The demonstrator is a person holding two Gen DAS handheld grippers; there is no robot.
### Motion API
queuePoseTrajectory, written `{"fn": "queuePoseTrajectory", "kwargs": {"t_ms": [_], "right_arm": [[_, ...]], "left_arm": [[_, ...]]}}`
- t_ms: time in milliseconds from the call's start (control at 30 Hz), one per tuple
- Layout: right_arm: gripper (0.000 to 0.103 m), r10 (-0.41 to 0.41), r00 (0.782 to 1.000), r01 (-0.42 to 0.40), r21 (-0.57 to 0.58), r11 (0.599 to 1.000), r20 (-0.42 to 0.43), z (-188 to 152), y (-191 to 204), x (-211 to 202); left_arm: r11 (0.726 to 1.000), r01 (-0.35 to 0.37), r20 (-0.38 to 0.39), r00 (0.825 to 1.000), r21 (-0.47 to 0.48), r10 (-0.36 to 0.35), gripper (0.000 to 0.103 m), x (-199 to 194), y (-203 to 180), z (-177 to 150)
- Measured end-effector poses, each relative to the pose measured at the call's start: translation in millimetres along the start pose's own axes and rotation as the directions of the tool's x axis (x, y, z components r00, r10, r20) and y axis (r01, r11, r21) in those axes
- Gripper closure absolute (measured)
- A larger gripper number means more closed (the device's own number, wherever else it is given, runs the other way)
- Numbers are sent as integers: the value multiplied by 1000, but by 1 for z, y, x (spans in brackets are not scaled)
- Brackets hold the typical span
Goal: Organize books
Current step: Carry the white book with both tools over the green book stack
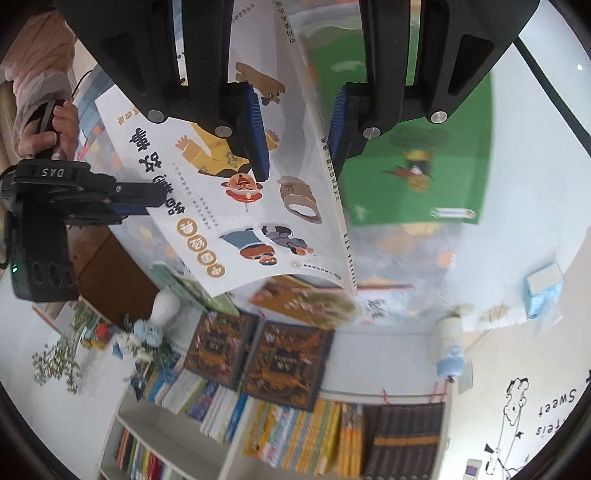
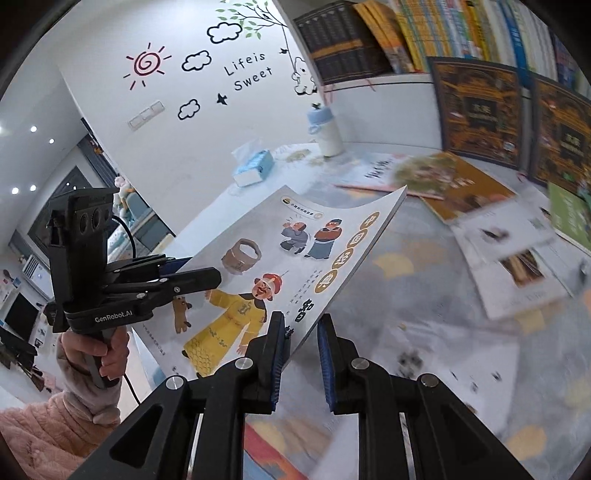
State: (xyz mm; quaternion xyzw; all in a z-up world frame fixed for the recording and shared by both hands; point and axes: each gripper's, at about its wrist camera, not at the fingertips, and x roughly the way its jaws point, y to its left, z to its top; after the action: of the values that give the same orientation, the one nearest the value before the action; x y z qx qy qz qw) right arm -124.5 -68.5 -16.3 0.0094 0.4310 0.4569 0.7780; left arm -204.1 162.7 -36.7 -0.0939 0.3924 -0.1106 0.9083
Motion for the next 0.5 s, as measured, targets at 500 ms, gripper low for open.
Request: {"fn": "queuePoseTrajectory", "kwargs": {"t_ms": [500], "right_arm": [[85, 130, 987, -127, 33, 991, -95, 19, 44, 122]], "left_arm": [[985, -29, -30, 999, -168, 24, 74, 9, 123, -35]]}}
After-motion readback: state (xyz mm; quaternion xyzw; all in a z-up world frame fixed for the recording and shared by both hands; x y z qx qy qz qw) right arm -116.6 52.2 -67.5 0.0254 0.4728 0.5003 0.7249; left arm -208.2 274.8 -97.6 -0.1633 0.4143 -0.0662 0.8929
